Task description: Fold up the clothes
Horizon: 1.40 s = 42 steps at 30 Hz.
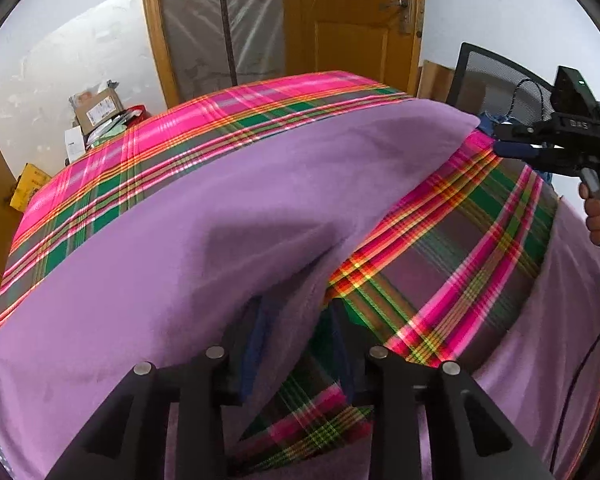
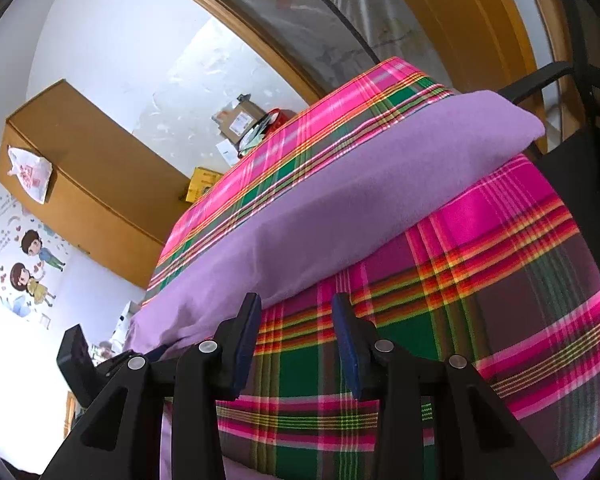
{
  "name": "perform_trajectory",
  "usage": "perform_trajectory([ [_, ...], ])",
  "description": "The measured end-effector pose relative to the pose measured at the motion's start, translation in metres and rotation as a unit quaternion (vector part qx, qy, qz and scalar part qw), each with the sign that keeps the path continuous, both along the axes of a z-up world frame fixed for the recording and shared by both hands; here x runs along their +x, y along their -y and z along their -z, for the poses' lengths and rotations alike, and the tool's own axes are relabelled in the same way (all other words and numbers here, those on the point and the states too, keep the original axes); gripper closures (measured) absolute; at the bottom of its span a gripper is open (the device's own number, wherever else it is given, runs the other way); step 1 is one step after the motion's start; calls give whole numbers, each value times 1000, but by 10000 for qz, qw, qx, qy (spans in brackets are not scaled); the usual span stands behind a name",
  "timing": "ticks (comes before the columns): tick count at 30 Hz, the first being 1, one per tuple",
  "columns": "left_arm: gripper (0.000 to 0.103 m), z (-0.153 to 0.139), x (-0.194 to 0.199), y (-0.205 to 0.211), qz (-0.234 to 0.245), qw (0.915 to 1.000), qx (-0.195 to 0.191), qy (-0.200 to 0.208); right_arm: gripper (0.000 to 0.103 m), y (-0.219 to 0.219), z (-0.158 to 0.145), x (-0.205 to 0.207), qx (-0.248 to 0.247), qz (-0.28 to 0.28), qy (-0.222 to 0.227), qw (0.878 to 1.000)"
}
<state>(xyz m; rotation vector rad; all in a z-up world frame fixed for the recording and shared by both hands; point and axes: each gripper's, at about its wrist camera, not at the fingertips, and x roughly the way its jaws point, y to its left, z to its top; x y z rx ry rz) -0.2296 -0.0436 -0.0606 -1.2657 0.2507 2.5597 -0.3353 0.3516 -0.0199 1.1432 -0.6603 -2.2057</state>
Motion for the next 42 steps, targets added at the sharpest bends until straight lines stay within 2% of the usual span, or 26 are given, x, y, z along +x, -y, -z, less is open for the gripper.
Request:
perform_trajectory([
  [2, 94, 0, -1, 0, -4, 10000, 7, -28, 65, 1, 1, 1, -19, -4, 17, 10000],
  [4, 97, -2, 1, 0, 12, 10000, 10, -95, 65, 1, 2, 0, -16, 0, 31, 10000],
  [8, 98, -7, 14, -1, 248, 9993, 5, -288, 65, -3, 4, 1, -29, 63, 74, 9999],
  [10, 99, -7, 23, -2, 461, 9982, -121, -375, 65, -5, 5, 0, -38, 95, 94, 9999],
  [14, 98, 1, 31, -4, 826, 9959, -287, -247, 65, -8, 8, -2, 1, 171, 166, 9997],
  [23, 97, 2, 31, -14, 938, 9947, -328, -244, 64, -13, 14, -26, 364, 518, 425, 9971],
  [26, 97, 3, 30, -15, 886, 9953, -292, -243, 64, -3, 9, -37, 562, 406, 362, 9969],
  [29, 97, 2, 29, -15, 860, 9957, -257, -236, 64, 31, -9, -45, 999, -196, -102, 9947],
  [31, 97, 2, 27, -15, 837, 9959, -252, -241, 64, 59, -20, -53, 1373, -745, -486, 9865],
  [33, 97, 3, 26, -15, 819, 9961, -235, -243, 64, 88, -23, -60, 1753, -1293, -805, 9727],
  [37, 97, 3, 22, -14, 779, 9965, -172, -233, 64, 139, -16, -74, 2407, -2229, -1235, 9366],
  [40, 97, 3, 20, -12, 765, 9968, -87, -208, 64, 162, -6, -84, 2881, -2651, -1522, 9075],
  [42, 97, 3, 19, -10, 762, 9969, -34, -193, 64, 169, 1, -95, 3066, -2699, -1565, 8992],
])
